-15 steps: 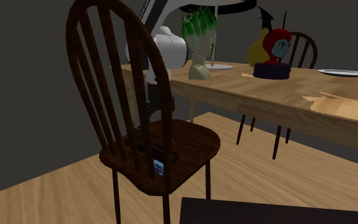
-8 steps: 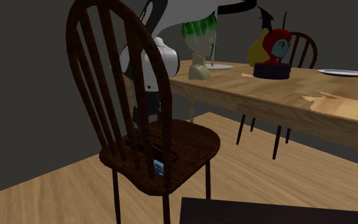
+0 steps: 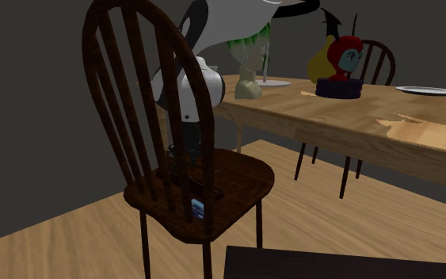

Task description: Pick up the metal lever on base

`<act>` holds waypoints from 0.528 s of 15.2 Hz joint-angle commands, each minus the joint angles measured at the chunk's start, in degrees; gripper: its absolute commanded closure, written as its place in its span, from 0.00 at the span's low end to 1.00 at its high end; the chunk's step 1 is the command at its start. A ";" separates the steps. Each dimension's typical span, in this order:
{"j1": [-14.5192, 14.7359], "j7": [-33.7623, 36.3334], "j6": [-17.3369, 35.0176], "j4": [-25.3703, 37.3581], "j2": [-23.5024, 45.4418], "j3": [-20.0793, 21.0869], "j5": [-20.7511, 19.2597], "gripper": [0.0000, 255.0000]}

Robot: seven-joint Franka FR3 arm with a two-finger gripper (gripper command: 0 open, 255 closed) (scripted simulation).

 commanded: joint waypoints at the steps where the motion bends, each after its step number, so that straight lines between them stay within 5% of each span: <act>1: 1.19 0.32 0.60 -1.57 0.93 0.62 -1.27 1.00; 8: 0.84 -0.26 -1.53 -0.56 -0.25 0.72 -0.82 1.00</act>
